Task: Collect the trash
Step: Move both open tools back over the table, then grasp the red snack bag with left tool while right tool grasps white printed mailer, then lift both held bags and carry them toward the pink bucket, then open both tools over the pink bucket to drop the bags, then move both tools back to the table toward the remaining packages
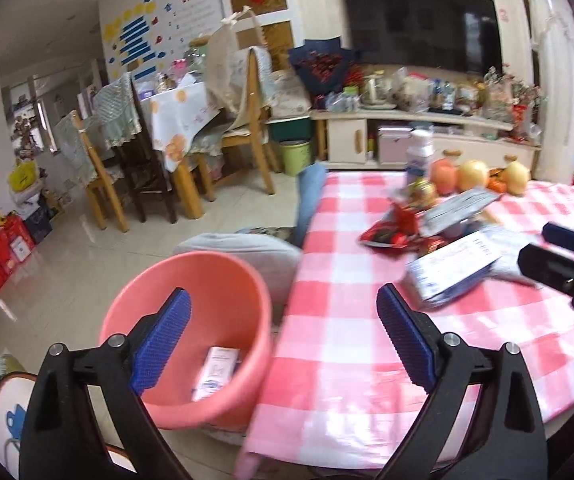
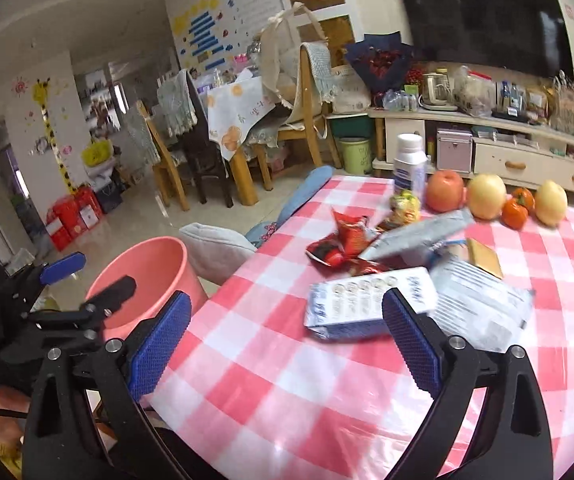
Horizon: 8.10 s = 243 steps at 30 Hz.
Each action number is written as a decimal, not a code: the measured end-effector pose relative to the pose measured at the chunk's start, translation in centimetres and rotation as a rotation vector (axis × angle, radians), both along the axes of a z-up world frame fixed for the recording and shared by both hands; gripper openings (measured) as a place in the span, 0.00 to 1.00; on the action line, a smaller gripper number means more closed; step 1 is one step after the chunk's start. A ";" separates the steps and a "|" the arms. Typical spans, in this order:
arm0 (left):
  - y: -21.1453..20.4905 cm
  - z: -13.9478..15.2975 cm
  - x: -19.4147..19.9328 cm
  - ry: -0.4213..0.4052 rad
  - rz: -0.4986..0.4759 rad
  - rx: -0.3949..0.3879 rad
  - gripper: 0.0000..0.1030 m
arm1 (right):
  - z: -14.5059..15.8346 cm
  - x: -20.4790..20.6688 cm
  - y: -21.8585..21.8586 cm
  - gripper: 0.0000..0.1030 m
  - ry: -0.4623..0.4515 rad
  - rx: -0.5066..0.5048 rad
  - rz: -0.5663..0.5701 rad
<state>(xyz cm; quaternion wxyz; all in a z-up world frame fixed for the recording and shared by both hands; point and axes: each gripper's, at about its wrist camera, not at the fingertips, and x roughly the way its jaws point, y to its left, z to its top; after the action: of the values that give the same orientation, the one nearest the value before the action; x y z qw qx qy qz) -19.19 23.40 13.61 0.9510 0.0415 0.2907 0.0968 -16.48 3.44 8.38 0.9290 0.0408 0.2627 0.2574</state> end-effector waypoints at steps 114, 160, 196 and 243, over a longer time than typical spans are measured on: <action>-6.3 -2.9 8.1 0.106 -0.206 -0.341 0.37 | -10.9 12.5 -6.7 0.77 0.182 -0.404 0.278; 3.4 -4.0 1.7 0.024 -0.100 -0.344 0.37 | -3.9 4.9 -6.4 0.75 0.163 -0.093 -0.029; 16.7 -7.7 1.7 0.087 0.144 -0.334 0.55 | 1.8 6.4 25.8 0.82 0.116 -0.030 0.476; 2.7 0.5 -1.2 -0.069 -0.024 -0.137 0.87 | -0.4 2.6 2.0 0.95 -0.065 -0.107 0.002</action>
<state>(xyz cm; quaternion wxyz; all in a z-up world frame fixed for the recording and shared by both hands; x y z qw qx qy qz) -20.36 26.06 14.13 0.9622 -0.0233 0.2632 0.0666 -13.86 5.46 8.03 0.9376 -0.0174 0.2458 0.2452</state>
